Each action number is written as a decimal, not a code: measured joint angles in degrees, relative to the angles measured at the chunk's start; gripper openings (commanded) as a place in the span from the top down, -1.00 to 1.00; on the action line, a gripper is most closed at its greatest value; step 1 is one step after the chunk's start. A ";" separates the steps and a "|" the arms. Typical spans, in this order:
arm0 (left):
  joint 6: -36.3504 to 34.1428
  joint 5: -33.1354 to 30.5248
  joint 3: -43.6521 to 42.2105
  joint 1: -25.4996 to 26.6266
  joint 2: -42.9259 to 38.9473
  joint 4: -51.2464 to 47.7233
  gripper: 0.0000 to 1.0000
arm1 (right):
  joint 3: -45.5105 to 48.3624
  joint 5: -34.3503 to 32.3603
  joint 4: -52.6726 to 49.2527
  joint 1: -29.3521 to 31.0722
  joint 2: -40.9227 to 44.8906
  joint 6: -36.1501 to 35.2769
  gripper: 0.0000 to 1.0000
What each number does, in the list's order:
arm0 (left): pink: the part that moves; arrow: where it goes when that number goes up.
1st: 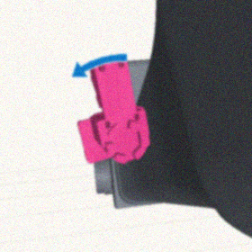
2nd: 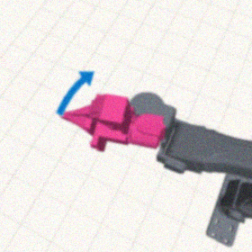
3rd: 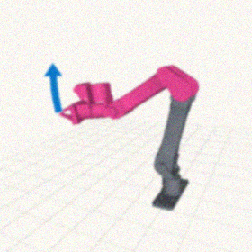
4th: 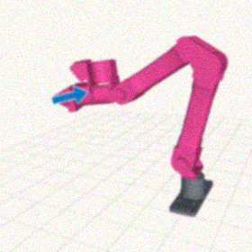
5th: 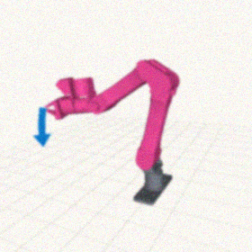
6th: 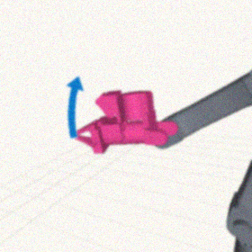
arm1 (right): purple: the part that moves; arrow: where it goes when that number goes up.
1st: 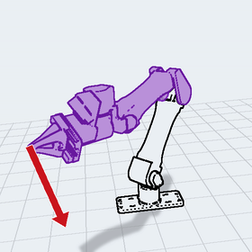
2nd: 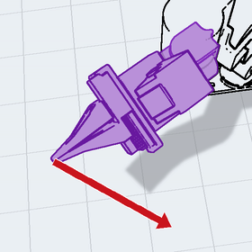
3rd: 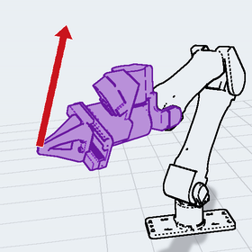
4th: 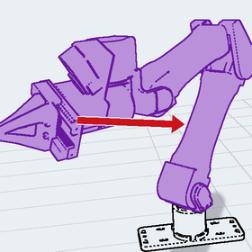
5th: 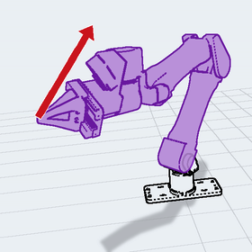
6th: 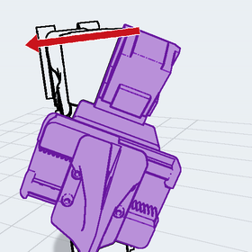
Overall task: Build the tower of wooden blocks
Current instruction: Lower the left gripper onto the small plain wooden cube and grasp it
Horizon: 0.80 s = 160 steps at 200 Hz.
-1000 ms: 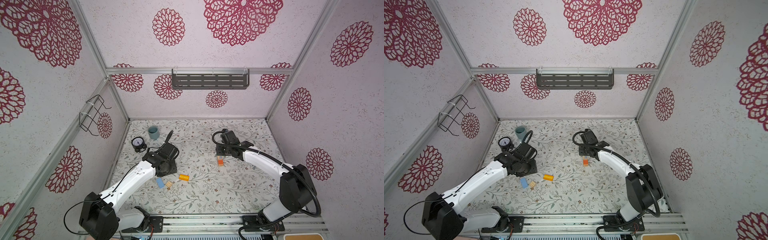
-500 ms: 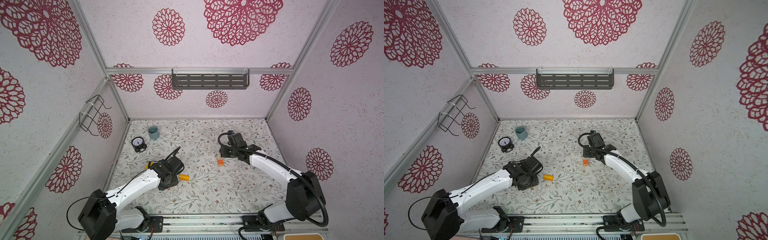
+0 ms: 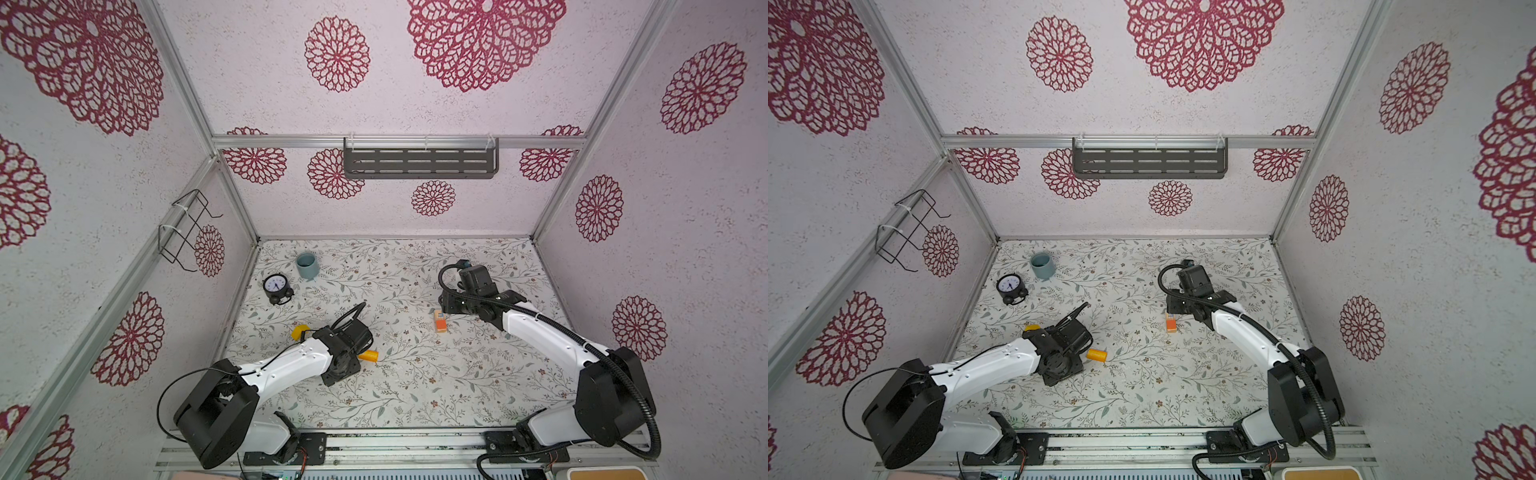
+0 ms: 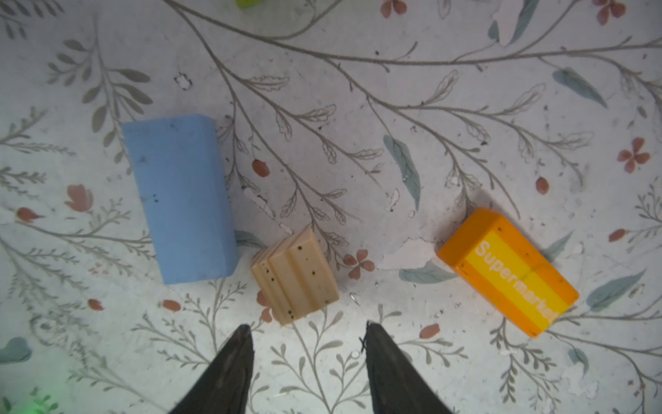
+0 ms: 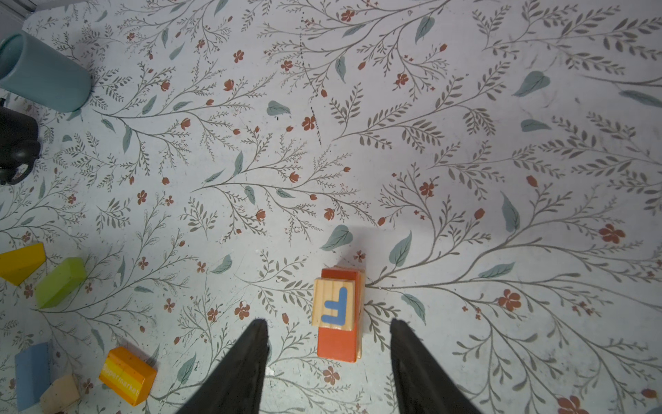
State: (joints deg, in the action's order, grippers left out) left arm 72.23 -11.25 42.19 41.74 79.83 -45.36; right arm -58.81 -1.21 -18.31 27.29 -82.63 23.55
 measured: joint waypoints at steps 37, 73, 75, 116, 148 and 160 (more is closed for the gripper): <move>1.38 -0.46 -0.85 -0.20 0.04 1.64 -0.14 | 0.22 0.00 0.02 0.00 0.00 0.00 -0.16; 1.81 -0.46 -2.99 -1.49 0.07 2.51 -0.14 | 0.22 0.00 0.02 0.00 0.00 0.00 -0.16; 1.79 -0.44 -3.10 -1.62 0.07 2.58 -0.13 | 0.22 0.00 0.02 0.00 0.00 -0.02 -0.16; 1.64 -0.42 -3.80 -3.67 0.07 3.34 -0.11 | 0.22 0.00 0.02 0.00 0.00 -0.02 -0.16; 1.03 -0.20 -3.82 -5.09 0.07 4.09 -0.10 | 0.22 0.00 0.02 0.00 0.00 -0.02 -0.16; 0.61 -0.09 -3.82 -5.64 0.07 4.20 -0.09 | 0.22 -0.02 0.02 0.00 0.00 -0.04 -0.16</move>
State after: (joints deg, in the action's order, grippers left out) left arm 72.84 -11.33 38.37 36.10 79.90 -41.17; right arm -58.59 -1.23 -18.28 27.29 -82.63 23.51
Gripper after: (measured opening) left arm 0.549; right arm 0.580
